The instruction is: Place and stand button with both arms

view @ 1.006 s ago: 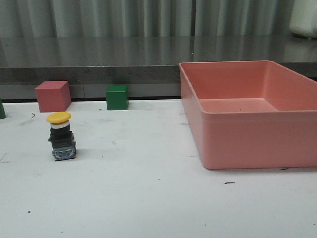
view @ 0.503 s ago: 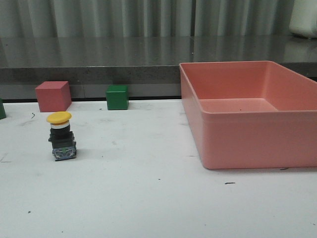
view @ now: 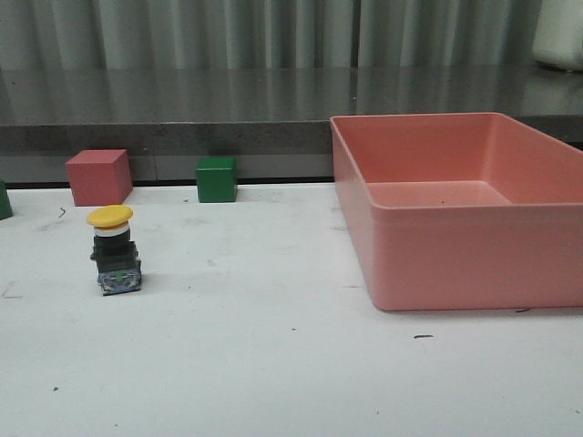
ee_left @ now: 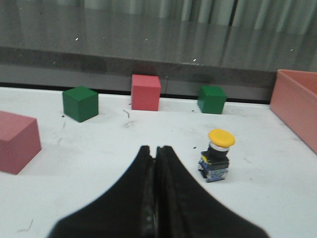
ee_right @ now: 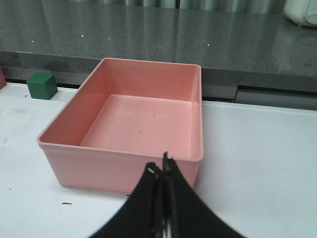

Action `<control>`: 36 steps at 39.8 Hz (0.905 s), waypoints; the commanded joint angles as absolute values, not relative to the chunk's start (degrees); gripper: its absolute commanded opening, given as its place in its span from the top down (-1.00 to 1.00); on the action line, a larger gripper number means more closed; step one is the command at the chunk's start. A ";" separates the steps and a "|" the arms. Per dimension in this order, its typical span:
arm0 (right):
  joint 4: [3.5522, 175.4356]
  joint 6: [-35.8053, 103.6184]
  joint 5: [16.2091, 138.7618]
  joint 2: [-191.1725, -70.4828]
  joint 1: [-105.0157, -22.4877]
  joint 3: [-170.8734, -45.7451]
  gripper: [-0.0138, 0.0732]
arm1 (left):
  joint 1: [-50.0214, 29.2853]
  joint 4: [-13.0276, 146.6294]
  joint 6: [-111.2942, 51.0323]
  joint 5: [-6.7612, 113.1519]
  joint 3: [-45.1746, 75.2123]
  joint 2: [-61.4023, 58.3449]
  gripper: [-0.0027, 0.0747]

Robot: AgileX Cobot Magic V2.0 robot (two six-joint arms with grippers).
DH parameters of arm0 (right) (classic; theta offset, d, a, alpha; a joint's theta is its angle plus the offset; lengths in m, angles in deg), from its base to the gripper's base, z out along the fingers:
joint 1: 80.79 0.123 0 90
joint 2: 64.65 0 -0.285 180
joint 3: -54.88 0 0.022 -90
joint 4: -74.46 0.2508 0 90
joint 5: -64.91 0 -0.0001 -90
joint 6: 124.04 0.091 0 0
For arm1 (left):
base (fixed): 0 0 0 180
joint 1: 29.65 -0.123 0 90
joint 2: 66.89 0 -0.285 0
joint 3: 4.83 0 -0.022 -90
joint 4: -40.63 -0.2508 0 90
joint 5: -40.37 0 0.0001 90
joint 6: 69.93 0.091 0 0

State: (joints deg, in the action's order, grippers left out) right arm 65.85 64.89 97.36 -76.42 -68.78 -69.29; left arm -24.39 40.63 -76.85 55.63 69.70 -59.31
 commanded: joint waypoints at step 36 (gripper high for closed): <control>64.78 64.36 92.77 -77.01 -69.10 -70.77 0.84 | -27.50 41.43 -77.29 44.73 73.74 -60.62 0.98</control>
